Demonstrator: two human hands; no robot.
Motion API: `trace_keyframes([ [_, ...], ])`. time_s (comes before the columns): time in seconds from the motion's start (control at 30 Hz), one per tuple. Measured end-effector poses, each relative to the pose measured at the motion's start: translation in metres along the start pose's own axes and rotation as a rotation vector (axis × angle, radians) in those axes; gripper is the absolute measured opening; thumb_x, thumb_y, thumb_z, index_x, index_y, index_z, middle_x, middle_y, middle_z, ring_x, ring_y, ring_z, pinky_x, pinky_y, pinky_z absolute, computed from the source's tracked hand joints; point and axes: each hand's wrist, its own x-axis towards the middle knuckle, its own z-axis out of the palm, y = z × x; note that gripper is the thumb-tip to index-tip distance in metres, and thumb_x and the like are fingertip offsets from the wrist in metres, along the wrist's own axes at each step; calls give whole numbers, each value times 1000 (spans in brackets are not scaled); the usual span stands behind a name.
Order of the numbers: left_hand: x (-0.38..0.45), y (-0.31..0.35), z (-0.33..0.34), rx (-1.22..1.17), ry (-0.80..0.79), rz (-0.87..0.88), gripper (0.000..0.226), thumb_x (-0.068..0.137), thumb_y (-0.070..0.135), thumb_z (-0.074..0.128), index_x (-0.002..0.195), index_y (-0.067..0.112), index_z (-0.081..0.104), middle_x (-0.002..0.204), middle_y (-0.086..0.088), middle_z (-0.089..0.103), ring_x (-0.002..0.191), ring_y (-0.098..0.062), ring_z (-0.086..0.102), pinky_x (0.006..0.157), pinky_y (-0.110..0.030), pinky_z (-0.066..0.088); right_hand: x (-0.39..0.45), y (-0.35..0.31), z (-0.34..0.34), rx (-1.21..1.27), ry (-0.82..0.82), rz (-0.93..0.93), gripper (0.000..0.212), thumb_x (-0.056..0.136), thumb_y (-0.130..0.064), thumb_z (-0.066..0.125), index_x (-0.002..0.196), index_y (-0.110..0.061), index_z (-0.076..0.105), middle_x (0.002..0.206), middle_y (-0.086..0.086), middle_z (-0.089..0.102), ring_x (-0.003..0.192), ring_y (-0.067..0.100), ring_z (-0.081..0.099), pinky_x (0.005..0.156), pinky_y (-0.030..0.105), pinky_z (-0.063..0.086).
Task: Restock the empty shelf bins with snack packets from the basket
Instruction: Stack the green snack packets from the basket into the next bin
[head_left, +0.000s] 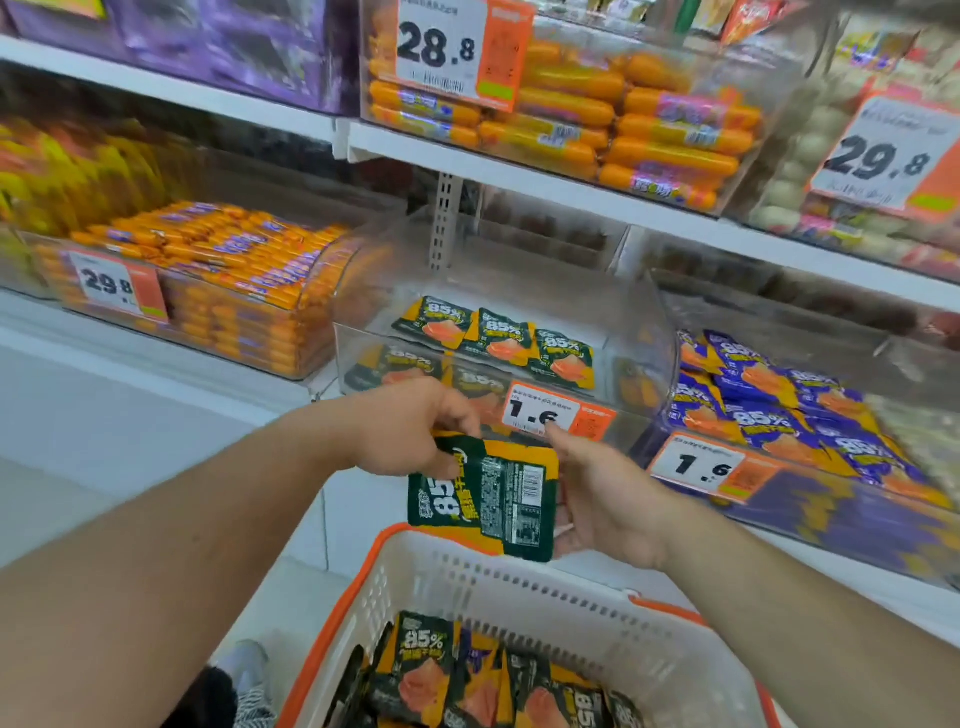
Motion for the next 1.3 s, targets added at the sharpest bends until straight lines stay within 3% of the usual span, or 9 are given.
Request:
trace_keyframes([
  [0.17, -12, 1, -24, -349, 214, 139, 39, 73, -15, 74, 66, 22, 65, 75, -3, 67, 70, -16, 60, 68, -33, 48, -22, -20, 25, 253, -204, -5, 45, 79, -34, 52, 117, -11, 61, 100, 21, 68, 71, 30, 67, 62, 31, 54],
  [0.3, -12, 5, -37, -538, 411, 262, 27, 67, -2, 75, 65, 25, 71, 87, -5, 73, 81, -32, 68, 75, -48, 58, -27, -47, 39, 484, -115, -174, 25, 77, 1, 57, 96, -9, 70, 87, 18, 65, 49, 15, 59, 44, 19, 49],
  [0.37, -4, -1, -39, -521, 565, 202, 31, 73, -4, 78, 71, 26, 71, 95, -5, 74, 91, -38, 69, 77, -51, 58, -23, -60, 40, 502, -30, -230, 33, 88, 9, 50, 114, -6, 63, 89, 15, 64, 47, 12, 58, 41, 18, 47],
  [0.47, 13, -21, -46, -143, 867, 139, 19, 79, 13, 76, 93, 24, 71, 106, -2, 70, 101, -23, 66, 85, -35, 57, -12, -82, 39, 306, 195, -332, 35, 91, 10, 50, 119, -9, 58, 110, 14, 63, 55, 14, 61, 44, 20, 49],
  [0.63, 29, -49, -50, 324, 997, -153, 50, 74, 40, 61, 117, 16, 66, 133, -8, 57, 126, -36, 44, 105, -47, 34, 47, -120, 16, -14, 465, -384, 40, 90, 5, 56, 124, -18, 58, 121, 10, 58, 80, 27, 62, 48, 27, 43],
  [0.9, 48, -66, -45, 327, 1002, -311, 58, 80, 25, 61, 134, 7, 48, 157, -10, 22, 145, -31, 15, 116, -48, 19, 165, -149, 8, -206, 528, -265, 52, 90, 5, 53, 138, -13, 48, 77, 6, 51, 59, 16, 40, 49, 27, 26],
  [1.1, 56, -63, -34, 324, 1064, -358, 49, 84, 17, 58, 131, 9, 47, 162, -4, 10, 149, -24, -1, 119, -40, 1, 210, -152, 12, -540, 436, -269, 49, 87, 2, 57, 133, -14, 50, 104, 11, 61, 72, 21, 48, 51, 30, 35],
  [1.2, 59, -65, -33, 327, 1086, -346, 49, 84, 17, 55, 132, 10, 47, 162, -2, 10, 149, -22, -3, 119, -40, -1, 221, -150, 9, -883, 366, -256, 38, 88, -10, 64, 125, -9, 58, 115, 12, 63, 86, 19, 57, 76, 32, 51],
  [1.3, 61, -67, -32, 336, 1085, -330, 46, 82, 14, 55, 127, 10, 52, 161, -2, 15, 150, -25, -1, 119, -45, 2, 223, -152, 11, -1245, 415, -166, 39, 92, -32, 62, 123, -11, 55, 113, 12, 60, 80, 20, 58, 66, 30, 48],
])
